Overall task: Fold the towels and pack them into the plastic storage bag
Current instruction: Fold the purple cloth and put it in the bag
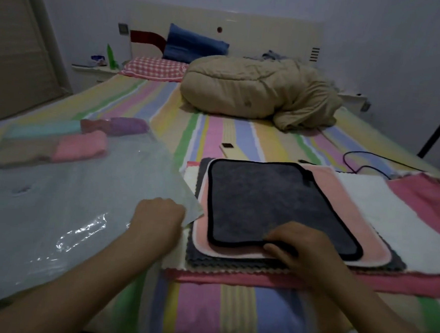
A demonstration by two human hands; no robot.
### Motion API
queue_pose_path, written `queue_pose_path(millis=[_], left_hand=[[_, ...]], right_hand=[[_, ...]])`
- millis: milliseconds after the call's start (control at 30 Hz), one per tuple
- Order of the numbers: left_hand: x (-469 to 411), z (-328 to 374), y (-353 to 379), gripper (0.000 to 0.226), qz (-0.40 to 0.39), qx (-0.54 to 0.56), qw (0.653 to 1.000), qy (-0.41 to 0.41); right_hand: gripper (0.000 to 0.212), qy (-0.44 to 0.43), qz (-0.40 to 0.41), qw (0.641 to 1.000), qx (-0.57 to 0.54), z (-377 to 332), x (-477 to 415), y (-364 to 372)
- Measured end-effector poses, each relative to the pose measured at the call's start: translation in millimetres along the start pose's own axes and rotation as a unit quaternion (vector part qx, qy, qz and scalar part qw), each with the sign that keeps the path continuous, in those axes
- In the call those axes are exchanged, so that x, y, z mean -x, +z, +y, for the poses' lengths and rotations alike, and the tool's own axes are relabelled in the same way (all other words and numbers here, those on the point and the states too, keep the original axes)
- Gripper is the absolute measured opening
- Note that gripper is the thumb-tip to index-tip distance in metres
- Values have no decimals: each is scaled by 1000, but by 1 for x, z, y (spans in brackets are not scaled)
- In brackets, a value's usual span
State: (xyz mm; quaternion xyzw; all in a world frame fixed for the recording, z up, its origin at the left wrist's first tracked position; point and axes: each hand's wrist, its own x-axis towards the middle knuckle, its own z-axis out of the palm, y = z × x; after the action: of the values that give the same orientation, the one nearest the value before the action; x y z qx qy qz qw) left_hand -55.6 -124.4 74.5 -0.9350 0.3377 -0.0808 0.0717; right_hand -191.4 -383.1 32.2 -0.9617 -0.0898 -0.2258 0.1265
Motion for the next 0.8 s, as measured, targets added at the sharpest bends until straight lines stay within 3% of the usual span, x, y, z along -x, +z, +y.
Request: queue_pose_path(millis=[67, 100, 200, 333, 467, 567, 800], left_hand=[[-2, 24, 1, 33, 121, 128, 981, 76], [-5, 35, 1, 40, 142, 171, 967, 123], [-15, 60, 8, 44, 83, 187, 958, 203], [-29, 63, 15, 29, 98, 224, 954, 175], [-31, 60, 15, 42, 110, 213, 950, 200], [-25, 65, 25, 48, 94, 212, 954, 193], [-22, 69, 36, 9, 110, 293, 942, 118]], right_hand=[[17, -4, 25, 1000, 9, -1, -1, 1], [15, -7, 28, 999, 18, -1, 0, 2], [21, -28, 4, 999, 41, 6, 5, 2], [36, 31, -27, 998, 55, 34, 24, -19], [37, 165, -11, 986, 31, 69, 45, -46], [39, 239, 33, 969, -61, 83, 53, -52], [21, 278, 84, 936, -200, 96, 38, -51]])
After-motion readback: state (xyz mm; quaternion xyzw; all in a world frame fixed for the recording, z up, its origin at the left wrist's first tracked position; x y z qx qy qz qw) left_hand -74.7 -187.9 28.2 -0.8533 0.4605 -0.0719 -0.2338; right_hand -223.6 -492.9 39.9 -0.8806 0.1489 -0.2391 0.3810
